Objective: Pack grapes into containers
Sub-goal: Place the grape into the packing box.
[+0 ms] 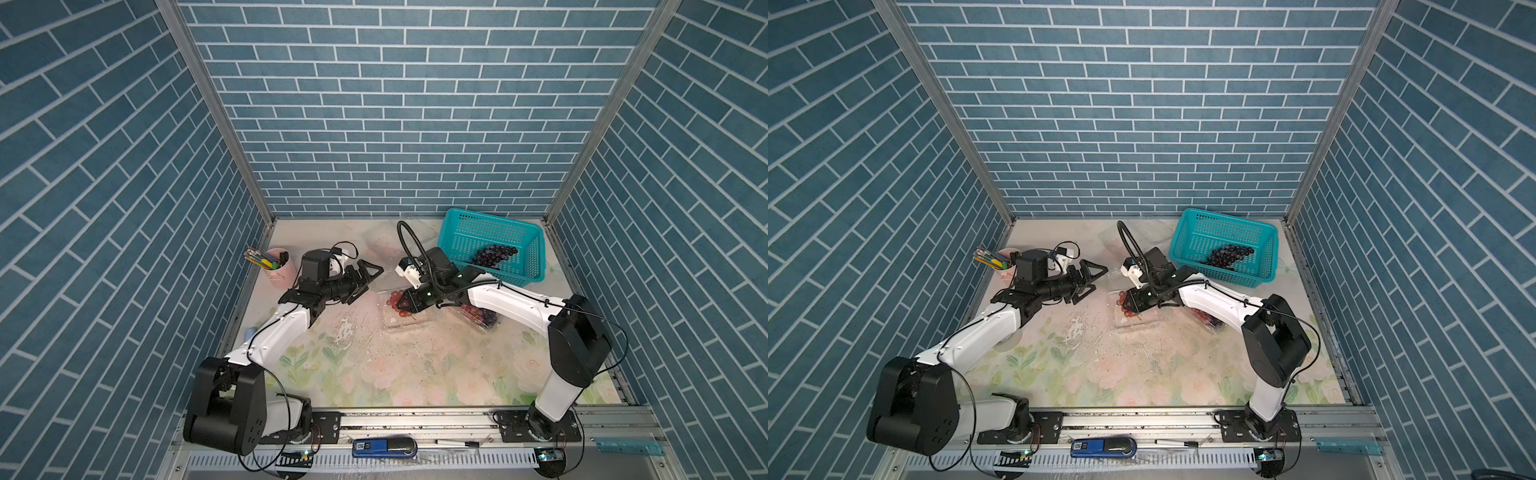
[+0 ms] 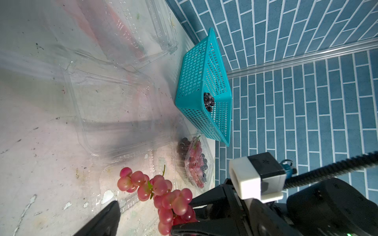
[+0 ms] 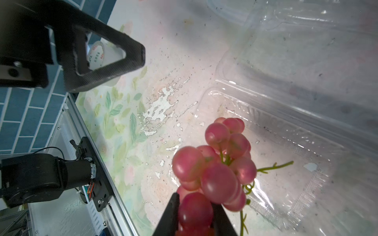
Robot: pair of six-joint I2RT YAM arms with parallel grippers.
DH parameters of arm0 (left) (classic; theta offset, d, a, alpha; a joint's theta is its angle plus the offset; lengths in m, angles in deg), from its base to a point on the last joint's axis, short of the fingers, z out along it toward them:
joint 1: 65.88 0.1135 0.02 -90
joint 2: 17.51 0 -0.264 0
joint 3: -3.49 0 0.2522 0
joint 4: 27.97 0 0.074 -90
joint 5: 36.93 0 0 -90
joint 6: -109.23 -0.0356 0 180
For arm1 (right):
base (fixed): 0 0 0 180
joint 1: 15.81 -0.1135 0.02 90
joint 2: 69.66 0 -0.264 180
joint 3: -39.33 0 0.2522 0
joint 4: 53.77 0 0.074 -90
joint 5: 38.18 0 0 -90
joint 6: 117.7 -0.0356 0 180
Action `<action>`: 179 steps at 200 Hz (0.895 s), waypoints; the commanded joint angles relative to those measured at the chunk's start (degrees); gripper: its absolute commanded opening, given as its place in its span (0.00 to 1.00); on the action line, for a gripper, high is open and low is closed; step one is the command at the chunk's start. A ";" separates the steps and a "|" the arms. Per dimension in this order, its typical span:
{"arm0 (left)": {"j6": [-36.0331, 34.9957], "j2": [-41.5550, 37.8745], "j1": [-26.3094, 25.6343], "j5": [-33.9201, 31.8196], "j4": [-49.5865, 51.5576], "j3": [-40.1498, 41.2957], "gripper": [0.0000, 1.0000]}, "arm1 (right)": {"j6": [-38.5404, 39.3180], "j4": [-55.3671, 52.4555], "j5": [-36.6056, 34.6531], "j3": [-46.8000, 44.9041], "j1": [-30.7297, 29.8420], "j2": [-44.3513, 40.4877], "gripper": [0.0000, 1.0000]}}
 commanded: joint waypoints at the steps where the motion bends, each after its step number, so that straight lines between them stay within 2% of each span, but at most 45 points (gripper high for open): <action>1: -0.06 0.86 0.32 -0.28 -1.56 0.54 1.00 | 4.03 -0.35 -0.16 -0.74 -0.06 1.19 0.26; 89: 0.08 0.90 0.32 -0.73 -1.30 1.27 0.99 | 9.39 -2.37 -8.47 0.85 0.12 5.50 0.30; 179: 0.14 3.54 -0.47 -0.74 -2.14 0.21 1.00 | 13.20 -4.44 -18.29 0.93 0.34 5.99 0.36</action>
